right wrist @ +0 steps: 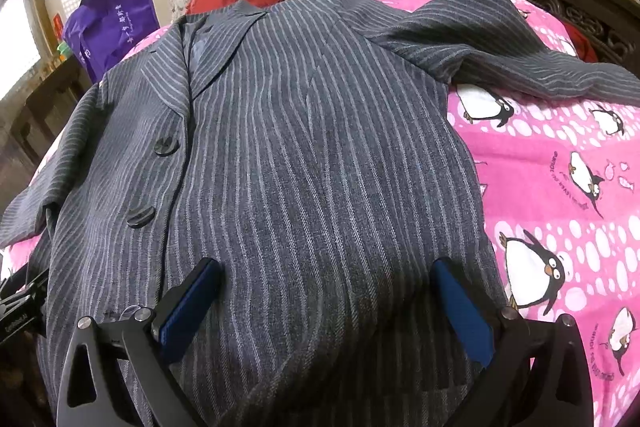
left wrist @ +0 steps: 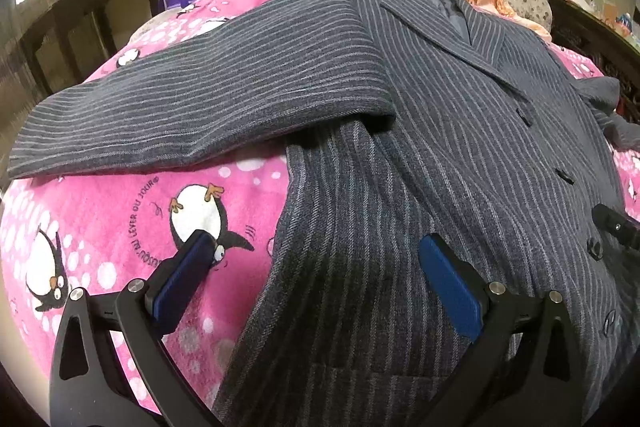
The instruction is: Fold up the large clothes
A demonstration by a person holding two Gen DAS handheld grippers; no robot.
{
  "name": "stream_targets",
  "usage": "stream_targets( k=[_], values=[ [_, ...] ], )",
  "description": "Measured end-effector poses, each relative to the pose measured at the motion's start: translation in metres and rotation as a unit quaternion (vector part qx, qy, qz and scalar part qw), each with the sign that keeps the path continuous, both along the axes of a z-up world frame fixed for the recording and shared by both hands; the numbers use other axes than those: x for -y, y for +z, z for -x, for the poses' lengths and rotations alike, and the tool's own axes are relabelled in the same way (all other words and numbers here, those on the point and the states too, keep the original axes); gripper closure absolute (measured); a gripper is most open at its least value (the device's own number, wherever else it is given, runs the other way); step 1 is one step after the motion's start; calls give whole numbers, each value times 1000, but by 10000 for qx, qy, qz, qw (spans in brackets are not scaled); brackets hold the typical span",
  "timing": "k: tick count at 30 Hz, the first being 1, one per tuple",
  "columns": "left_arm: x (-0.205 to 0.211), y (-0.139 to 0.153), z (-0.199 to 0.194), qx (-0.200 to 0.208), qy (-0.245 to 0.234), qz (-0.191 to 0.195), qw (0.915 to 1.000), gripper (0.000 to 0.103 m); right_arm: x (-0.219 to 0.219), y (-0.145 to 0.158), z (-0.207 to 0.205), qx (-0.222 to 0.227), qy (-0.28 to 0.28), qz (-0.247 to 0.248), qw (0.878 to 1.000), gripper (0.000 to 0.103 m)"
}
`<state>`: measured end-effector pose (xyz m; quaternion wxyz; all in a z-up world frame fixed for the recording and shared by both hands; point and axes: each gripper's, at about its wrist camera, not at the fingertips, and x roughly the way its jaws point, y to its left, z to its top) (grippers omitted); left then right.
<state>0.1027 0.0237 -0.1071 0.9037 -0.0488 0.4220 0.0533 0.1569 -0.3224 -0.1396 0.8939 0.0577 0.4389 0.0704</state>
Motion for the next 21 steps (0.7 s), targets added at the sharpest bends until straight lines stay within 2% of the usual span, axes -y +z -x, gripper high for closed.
stream_targets(
  k=[9,21],
  values=[
    [1,-1,0,5,37,-64,10000,0,3,-1,0,51,19,-84,9999,0],
    [1,0,-3,-41,40,-79,10000,0,-1,1,1,-47,114,35,9999,0]
  ],
)
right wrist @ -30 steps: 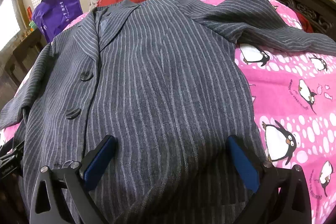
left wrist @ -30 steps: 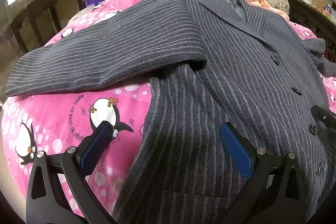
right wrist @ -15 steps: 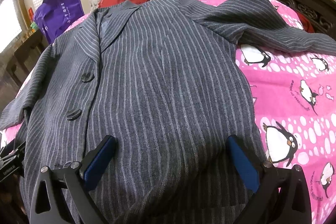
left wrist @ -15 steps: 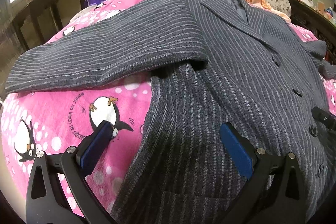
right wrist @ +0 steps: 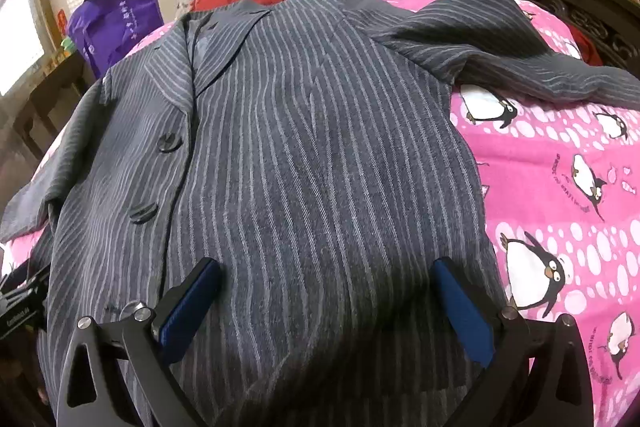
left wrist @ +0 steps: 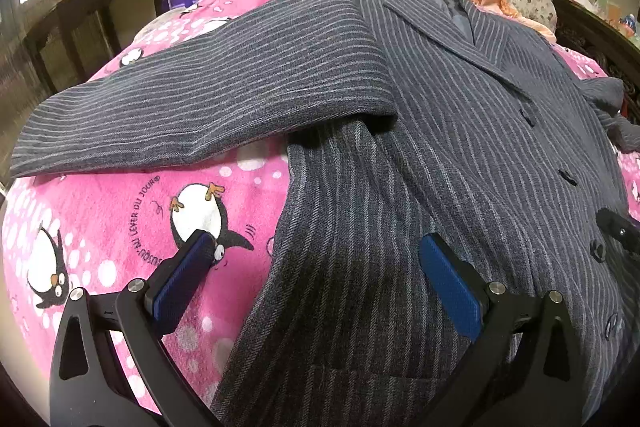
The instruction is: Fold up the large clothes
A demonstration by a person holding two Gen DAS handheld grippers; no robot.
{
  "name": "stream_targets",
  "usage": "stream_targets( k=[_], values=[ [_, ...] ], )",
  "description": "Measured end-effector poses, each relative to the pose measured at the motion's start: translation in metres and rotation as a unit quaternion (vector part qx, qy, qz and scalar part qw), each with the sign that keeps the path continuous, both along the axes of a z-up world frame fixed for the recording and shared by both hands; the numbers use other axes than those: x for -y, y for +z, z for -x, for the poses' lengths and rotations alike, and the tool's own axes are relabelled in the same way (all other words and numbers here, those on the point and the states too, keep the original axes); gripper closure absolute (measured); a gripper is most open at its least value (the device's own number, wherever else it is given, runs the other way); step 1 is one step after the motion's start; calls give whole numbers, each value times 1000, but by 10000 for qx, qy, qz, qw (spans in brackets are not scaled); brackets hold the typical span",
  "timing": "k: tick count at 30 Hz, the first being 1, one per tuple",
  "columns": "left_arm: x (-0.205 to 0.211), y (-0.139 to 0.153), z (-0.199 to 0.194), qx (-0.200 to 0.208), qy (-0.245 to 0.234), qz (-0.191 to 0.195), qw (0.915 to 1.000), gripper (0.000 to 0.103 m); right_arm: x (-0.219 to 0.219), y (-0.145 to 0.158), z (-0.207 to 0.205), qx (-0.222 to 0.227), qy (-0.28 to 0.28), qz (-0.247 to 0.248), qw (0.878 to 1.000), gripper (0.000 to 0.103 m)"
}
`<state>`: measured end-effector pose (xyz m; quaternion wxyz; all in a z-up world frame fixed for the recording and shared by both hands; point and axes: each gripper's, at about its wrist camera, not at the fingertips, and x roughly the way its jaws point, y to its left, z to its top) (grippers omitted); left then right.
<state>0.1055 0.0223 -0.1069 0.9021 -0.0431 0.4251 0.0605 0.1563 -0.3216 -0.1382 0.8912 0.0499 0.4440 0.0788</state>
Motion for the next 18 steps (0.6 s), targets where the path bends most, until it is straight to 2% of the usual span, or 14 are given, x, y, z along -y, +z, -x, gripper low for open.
stream_targets(
  k=[8,10,12,15,18],
  values=[
    [-1,0,-3,-39,-13,9,10000,0,-3,0,1,-99,140,122,9998,0],
    [-2,2,-5,-223,9,-2,9998,0,-2,2,1,-198,173,67,9996,0],
    [1,10,-6,-595,119,25,9982,0,1,6,6,-450,318,-16,9985,0],
    [9,26,10,-645,101,265,9975,0,11,23,32,-465,240,6,9986,0],
    [22,42,26,-630,-63,102,9979,0,17,50,66,-191,40,135,9997,0]
  ],
)
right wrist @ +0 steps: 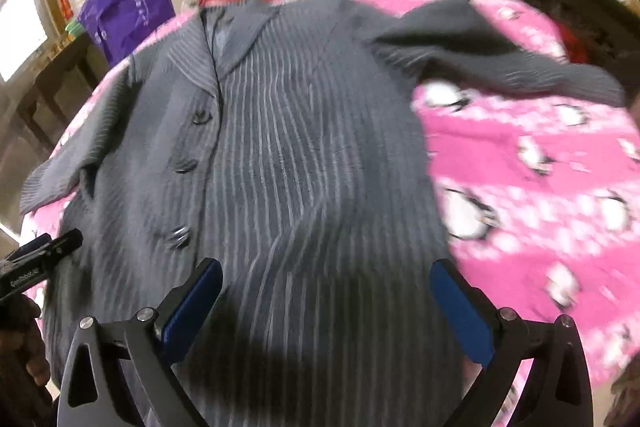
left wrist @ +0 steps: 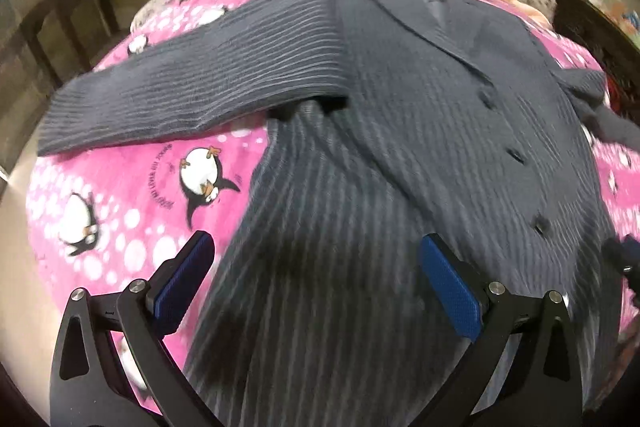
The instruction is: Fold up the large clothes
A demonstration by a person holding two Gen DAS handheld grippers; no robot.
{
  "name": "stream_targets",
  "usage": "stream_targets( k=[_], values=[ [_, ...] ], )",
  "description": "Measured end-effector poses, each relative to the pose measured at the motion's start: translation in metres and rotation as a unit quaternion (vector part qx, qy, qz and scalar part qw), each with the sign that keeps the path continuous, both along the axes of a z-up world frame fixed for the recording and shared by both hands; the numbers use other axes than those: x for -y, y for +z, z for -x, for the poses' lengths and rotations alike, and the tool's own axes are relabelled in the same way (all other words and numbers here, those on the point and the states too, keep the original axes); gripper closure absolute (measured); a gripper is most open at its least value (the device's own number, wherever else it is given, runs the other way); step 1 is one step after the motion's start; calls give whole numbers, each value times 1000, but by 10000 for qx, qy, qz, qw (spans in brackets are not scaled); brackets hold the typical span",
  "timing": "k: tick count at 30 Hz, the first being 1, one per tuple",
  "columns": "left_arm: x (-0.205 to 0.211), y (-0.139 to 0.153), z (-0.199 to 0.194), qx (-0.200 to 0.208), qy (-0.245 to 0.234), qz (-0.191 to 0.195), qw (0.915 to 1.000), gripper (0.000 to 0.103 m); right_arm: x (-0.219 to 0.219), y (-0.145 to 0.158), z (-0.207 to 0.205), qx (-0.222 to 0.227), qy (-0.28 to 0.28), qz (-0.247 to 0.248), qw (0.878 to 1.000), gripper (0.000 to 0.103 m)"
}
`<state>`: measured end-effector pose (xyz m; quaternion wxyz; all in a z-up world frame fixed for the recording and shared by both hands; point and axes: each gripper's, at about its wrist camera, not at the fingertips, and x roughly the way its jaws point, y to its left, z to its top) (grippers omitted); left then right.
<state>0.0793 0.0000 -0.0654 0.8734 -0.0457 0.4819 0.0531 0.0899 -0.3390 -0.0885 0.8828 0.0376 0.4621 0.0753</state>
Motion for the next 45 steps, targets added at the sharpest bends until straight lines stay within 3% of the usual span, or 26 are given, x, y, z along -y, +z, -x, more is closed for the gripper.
stream_targets(
  k=[6,12,20,31,45],
  values=[
    [15,23,26,166,-294,106,9994,0,-5,56,71,893,-153,113,9958,0],
    [23,34,31,283,-482,139,9983,0,-11,73,99,1317,-251,215,9907,0],
    [19,22,26,83,-327,240,9991,0,-23,59,86,1096,-161,247,9935,0],
    [19,0,11,-185,-315,48,9993,0,-23,48,57,1030,-137,169,9944,0],
    [9,-17,-30,-382,-153,-6,9992,0,-30,39,1,882,-30,349,9955,0]
  ],
)
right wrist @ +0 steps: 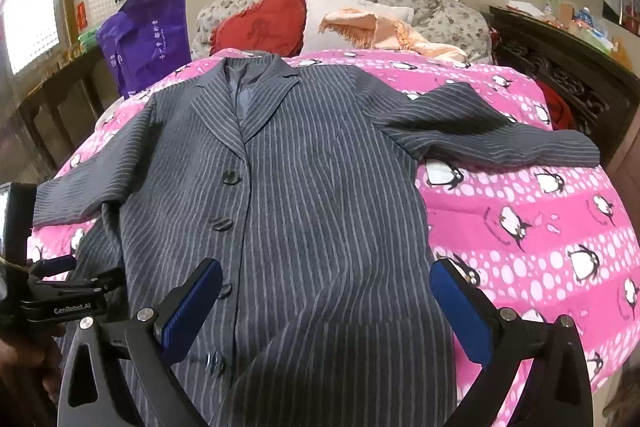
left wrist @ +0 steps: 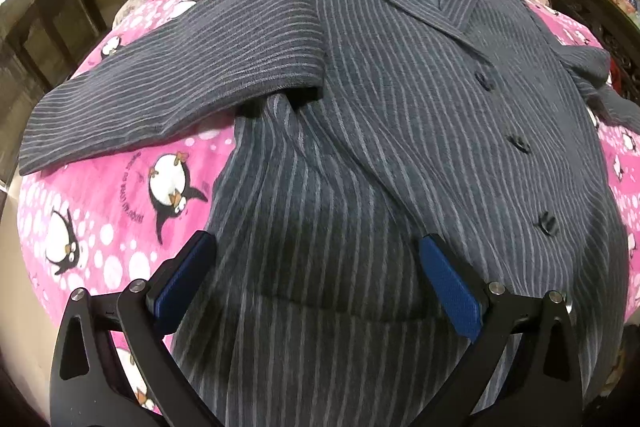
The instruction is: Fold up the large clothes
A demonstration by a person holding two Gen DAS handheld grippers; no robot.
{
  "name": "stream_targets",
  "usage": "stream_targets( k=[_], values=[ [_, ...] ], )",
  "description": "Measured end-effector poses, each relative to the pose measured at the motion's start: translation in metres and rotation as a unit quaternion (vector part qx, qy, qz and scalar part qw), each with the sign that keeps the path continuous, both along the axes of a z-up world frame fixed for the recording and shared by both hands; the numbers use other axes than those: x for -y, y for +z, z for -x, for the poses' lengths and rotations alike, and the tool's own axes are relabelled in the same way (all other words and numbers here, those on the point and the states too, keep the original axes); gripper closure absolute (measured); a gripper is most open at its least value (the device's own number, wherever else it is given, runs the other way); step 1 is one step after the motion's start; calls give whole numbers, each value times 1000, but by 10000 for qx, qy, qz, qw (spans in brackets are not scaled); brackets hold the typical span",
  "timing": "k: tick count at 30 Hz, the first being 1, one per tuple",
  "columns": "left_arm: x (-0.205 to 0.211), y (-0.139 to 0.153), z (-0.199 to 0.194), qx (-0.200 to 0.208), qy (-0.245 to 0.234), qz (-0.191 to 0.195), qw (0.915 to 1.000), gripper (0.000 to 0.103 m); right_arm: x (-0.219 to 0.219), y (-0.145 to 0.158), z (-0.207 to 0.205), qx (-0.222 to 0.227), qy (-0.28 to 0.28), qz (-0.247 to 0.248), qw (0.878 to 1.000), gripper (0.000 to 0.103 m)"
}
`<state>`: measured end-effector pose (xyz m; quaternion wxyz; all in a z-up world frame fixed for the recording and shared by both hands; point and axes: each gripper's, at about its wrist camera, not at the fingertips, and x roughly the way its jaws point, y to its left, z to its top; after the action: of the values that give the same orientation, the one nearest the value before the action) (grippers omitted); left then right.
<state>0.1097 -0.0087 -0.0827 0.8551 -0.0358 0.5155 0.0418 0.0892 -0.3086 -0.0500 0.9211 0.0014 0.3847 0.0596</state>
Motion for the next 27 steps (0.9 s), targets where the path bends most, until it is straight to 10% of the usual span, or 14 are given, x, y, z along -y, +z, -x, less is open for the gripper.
stream_targets(
  k=[27],
  values=[
    [-44,9,12,234,562,-138,9980,0,12,-28,-9,109,-157,207,9996,0]
  ],
)
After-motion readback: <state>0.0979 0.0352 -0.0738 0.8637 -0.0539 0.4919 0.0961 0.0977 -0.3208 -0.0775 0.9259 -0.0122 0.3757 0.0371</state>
